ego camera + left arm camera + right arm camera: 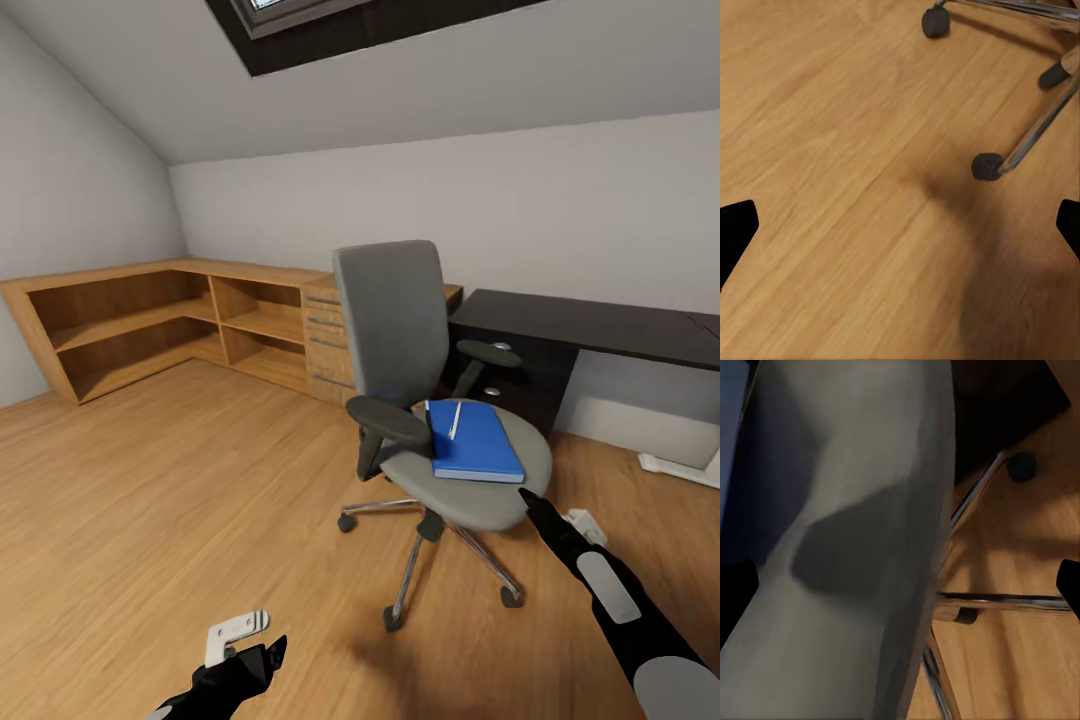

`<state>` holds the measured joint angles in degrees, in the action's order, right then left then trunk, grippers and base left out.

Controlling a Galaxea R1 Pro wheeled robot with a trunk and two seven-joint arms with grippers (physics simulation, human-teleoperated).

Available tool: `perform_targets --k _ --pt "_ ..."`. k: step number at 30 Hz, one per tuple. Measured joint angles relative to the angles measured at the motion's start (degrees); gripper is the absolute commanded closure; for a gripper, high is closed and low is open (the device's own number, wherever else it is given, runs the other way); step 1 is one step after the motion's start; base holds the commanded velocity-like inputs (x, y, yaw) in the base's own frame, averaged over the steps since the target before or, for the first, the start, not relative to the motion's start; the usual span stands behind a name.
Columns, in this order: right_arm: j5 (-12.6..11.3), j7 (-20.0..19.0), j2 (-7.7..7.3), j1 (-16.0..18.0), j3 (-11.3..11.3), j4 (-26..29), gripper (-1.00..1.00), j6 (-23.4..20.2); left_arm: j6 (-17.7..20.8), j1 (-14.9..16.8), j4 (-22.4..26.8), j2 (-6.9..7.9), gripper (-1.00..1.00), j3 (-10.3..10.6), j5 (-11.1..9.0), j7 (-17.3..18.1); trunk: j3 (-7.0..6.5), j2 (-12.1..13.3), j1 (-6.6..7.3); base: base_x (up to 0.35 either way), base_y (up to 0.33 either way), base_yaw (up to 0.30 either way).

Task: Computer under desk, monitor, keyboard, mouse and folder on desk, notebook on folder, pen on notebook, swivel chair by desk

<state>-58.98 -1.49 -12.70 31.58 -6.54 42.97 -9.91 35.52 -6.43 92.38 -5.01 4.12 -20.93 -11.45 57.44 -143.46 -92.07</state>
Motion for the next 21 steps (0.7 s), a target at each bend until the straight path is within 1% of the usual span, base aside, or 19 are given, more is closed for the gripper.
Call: perform_targets --k 8,9,10,11,16,19,21 --pt "0.03 -0.01 0.01 0.00 0.01 0.94 -1.00 0.03 0.00 0.00 0.00 0.00 -1.00 -0.01 0.00 0.00 0.00 0.00 0.00 0.314 0.000 0.000" --pt "0.32 0.02 -0.01 0.01 -0.39 0.85 -1.00 -0.08 0.00 -0.02 0.03 0.00 -1.00 -0.05 0.00 0.00 0.01 -0.03 0.02 0.249 0.000 0.000" --pt "0.25 0.04 -0.01 0.00 -1.41 0.68 -1.00 -0.05 0.03 -0.02 0.02 0.00 -1.00 -0.03 0.00 0.00 0.01 -0.02 0.01 0.219 0.000 0.000" --pt "0.24 0.00 -0.01 0.00 -1.93 0.54 -1.00 -0.01 0.05 -0.02 0.02 0.00 -1.00 -0.01 0.00 0.00 0.01 -0.02 0.00 0.190 0.000 0.000" --pt "0.20 0.02 -0.01 0.00 -4.09 0.13 -1.00 0.07 0.08 -0.02 0.03 0.00 -1.00 0.00 0.00 0.00 0.01 -0.02 0.00 0.141 0.000 0.000" --pt "0.22 0.02 -0.02 0.00 -4.13 0.13 -1.00 0.32 0.09 0.00 0.00 0.00 -1.00 0.01 0.00 0.00 0.00 0.00 -0.03 0.025 0.000 0.000" --pt "0.30 0.01 0.00 0.00 -3.24 0.27 -1.00 0.37 0.09 0.00 0.00 0.00 -1.00 0.01 0.00 0.00 0.00 0.01 -0.04 0.005 0.000 0.000"
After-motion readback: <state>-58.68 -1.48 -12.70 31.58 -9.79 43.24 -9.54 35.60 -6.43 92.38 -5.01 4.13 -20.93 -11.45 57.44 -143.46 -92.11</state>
